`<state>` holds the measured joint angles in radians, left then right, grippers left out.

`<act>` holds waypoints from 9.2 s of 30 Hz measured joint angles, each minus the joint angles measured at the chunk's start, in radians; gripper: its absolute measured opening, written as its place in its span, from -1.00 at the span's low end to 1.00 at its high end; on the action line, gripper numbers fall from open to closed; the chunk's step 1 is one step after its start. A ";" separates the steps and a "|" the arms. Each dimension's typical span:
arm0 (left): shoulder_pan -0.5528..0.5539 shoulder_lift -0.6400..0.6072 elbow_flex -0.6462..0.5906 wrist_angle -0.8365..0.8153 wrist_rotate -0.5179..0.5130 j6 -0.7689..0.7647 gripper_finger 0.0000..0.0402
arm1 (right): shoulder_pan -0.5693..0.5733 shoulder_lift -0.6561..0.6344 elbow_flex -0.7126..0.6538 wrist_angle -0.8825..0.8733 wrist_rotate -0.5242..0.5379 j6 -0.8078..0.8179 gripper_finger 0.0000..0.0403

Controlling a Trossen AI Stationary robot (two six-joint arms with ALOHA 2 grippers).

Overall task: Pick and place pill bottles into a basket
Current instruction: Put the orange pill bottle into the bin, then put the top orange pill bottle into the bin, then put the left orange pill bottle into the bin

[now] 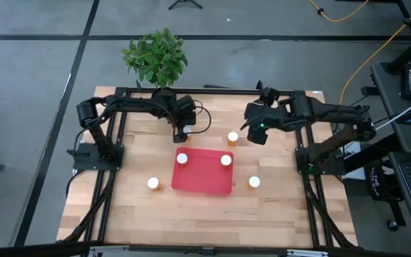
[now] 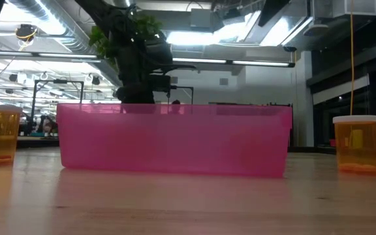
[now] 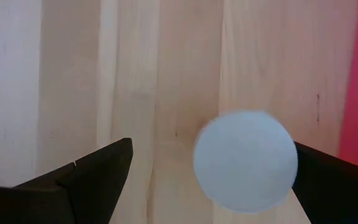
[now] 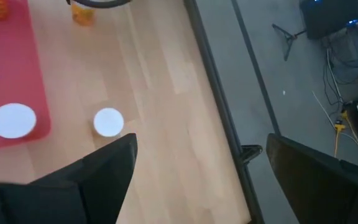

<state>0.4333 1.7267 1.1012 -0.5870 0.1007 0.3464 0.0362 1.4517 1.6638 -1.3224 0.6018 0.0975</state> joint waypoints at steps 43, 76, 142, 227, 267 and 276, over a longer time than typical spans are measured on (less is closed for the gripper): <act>-0.043 -0.051 0.039 -0.042 0.103 -0.002 0.05 | -0.041 0.000 0.000 0.001 0.000 0.020 0.78; -0.321 -0.132 0.138 -0.127 0.042 -0.031 0.08 | -0.041 -0.001 0.000 0.017 0.007 0.001 0.78; -0.351 -0.096 0.554 -0.421 -0.347 0.052 0.87 | -0.278 0.123 -0.458 0.461 -0.656 -0.006 0.98; -0.180 -0.117 0.553 -0.611 -0.423 0.015 0.86 | -0.261 0.334 -0.040 0.244 -0.734 -0.141 0.07; -0.240 -0.649 0.244 -0.559 -0.443 -0.128 0.87 | 0.010 0.659 0.063 0.437 -0.682 0.111 0.12; -0.278 -0.679 0.244 -0.581 -0.453 -0.163 0.87 | 0.011 0.668 0.061 0.444 -0.674 0.166 0.48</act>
<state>0.1549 1.0480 1.3449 -1.1680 -0.3523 0.1833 0.0475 2.1201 1.7252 -0.8784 -0.0723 0.2635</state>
